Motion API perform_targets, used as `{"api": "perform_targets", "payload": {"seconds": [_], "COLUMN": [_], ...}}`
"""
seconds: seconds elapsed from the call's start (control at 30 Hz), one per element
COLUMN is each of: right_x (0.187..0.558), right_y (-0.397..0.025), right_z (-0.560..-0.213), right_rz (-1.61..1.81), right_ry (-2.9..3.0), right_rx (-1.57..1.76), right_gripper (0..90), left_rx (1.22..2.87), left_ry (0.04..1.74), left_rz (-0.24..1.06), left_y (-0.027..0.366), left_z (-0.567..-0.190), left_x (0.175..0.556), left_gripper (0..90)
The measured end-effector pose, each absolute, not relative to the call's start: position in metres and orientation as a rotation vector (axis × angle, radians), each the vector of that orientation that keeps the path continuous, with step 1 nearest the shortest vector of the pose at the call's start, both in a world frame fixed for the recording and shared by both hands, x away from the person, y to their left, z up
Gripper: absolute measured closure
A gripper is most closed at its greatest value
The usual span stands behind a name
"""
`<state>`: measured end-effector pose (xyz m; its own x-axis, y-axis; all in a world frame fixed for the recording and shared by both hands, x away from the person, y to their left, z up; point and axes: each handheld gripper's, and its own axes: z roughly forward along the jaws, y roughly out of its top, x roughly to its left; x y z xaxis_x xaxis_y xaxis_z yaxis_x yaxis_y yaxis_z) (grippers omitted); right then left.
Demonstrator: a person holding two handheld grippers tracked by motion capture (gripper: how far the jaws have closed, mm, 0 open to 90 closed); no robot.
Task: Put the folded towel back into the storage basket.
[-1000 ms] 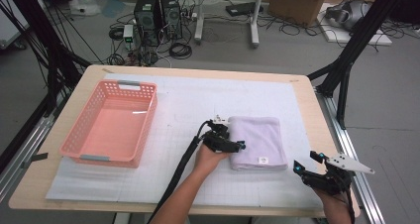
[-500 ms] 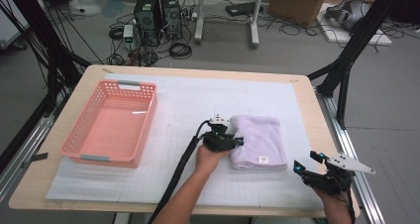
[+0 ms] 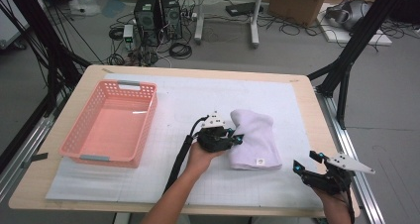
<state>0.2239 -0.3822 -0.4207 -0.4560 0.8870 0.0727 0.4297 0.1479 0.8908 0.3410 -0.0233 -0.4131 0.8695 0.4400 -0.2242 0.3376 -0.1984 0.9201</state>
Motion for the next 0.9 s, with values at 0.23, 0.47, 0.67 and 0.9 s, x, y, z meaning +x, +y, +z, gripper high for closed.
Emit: {"api": "perform_targets", "payload": {"seconds": [0.23,0.47,0.67,0.9], "right_x": [0.224,0.224,0.227,0.227], "right_y": [-0.383,-0.380,-0.379,-0.376], "right_z": [-0.420,-0.420,-0.419,-0.418], "right_rz": [1.273,1.277,1.281,1.285], "right_ry": [1.945,1.951,1.949,1.956], "right_rx": [1.252,1.248,1.246,1.232], "right_gripper": [24.2,24.2,24.2,24.2], "left_rx": [1.790,1.788,1.783,1.738], "left_ry": [0.501,0.438,0.392,0.377], "left_rz": [0.110,0.107,0.107,0.136], "left_y": [-0.012,0.004,0.024,0.047], "left_z": [-0.397,-0.382,-0.366,-0.349], "left_x": [0.337,0.335,0.335,0.333], "left_gripper": [73.7,73.9,74.4,74.5]}}
